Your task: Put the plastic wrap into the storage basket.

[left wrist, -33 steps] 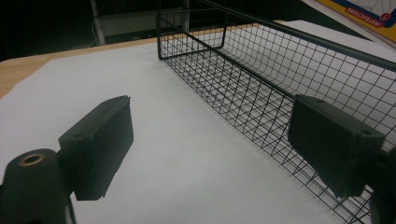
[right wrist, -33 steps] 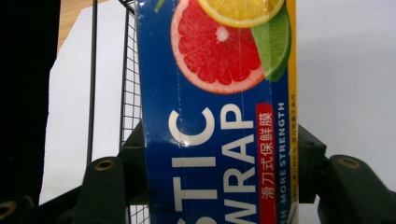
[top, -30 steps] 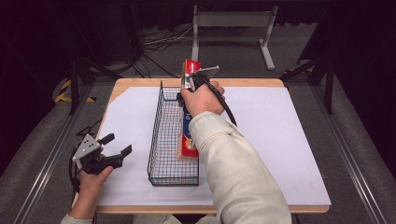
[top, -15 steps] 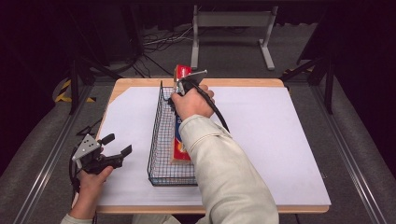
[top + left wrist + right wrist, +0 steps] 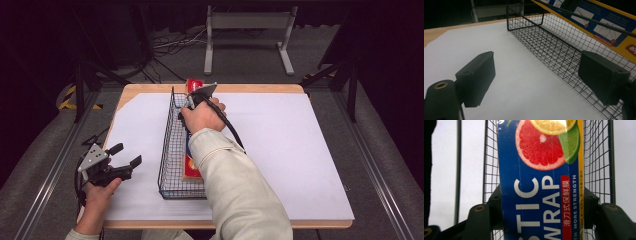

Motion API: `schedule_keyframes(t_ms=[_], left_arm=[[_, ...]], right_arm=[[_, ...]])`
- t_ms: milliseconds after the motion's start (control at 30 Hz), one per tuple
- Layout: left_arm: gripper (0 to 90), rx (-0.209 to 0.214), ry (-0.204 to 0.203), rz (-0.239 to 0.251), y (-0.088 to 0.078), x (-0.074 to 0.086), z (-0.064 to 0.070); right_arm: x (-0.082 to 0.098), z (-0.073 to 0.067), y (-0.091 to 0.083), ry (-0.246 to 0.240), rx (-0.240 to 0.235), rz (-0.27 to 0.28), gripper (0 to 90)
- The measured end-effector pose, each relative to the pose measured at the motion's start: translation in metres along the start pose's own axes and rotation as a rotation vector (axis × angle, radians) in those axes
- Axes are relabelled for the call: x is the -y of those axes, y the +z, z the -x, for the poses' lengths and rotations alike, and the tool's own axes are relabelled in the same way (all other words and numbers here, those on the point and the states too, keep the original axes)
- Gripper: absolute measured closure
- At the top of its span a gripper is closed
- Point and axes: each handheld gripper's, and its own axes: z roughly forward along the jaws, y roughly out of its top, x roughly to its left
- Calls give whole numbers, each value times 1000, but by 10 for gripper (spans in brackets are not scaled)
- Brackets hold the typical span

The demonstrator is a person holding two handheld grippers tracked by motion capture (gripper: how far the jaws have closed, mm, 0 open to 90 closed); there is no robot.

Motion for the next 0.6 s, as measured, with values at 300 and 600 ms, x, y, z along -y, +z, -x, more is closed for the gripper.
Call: schedule_keyframes(t_ms=[300,600], left_arm=[[150,1,-1,1,0,0,0],[150,1,-2,0,0,0,0]], right_arm=[[5,-3,11,-6,5,-25,409],[8,0,21,7,33,-60,409]])
